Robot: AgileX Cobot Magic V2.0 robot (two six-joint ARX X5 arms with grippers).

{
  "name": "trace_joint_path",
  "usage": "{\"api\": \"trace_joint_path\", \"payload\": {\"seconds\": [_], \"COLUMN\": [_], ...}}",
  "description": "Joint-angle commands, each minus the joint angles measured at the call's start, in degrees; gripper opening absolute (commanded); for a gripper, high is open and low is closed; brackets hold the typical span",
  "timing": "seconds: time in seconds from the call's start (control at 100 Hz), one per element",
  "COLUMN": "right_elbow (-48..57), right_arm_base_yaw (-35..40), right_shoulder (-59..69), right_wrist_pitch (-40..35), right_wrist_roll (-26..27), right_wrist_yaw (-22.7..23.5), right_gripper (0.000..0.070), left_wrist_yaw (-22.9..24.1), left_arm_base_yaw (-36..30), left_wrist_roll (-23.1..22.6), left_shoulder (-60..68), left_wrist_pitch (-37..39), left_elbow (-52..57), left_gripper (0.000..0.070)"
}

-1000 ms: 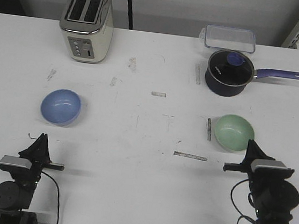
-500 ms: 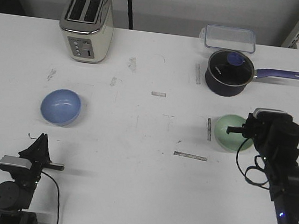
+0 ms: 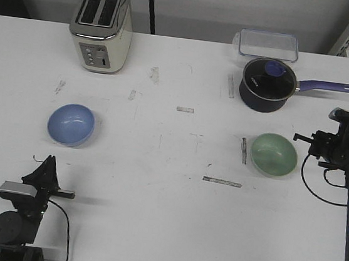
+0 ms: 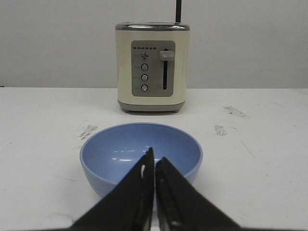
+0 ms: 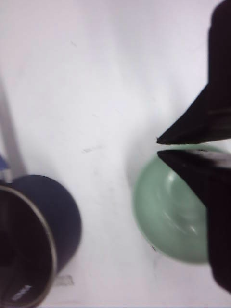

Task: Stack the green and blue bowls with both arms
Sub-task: 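Move the right gripper over the pale green bowl's rim and lower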

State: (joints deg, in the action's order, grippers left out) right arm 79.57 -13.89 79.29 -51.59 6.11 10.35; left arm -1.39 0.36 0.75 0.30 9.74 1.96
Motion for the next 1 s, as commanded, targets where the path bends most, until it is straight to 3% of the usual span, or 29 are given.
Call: {"api": "trace_joint_path", "payload": {"seconds": [0.0, 0.07, 0.15, 0.37, 0.99], "right_elbow": [1.27, 1.27, 1.25, 0.90, -5.16], "right_arm_base_yaw": [-1.05, -2.29, -3.28, -3.80, -3.67], "right_shoulder": [1.70, 2.51, 3.13, 3.82, 10.14], "right_wrist_pitch": [-1.07, -2.27, -2.54, -2.71, 2.62], "right_wrist_roll": [1.88, 1.86, 1.79, 1.77, 1.33], "right_wrist_yaw": [3.63, 6.25, 6.25, 6.19, 6.25], "right_gripper": [0.0084, 0.0225, 0.0360, 0.0531, 0.0537], "left_wrist_yaw": [0.11, 0.11, 0.13, 0.11, 0.11], "left_arm_base_yaw": [0.04, 0.04, 0.04, 0.04, 0.04], "left_wrist_roll": [-0.50, -0.50, -0.50, -0.50, -0.50], "left_shoulder": [-0.11, -0.11, -0.11, -0.11, -0.11], "left_wrist_pitch": [0.66, 0.66, 0.66, 0.66, 0.66], "left_elbow": [-1.27, -1.27, -1.27, -1.27, -1.27], "left_gripper": [0.0002, 0.0002, 0.0002, 0.0002, 0.0002]}}
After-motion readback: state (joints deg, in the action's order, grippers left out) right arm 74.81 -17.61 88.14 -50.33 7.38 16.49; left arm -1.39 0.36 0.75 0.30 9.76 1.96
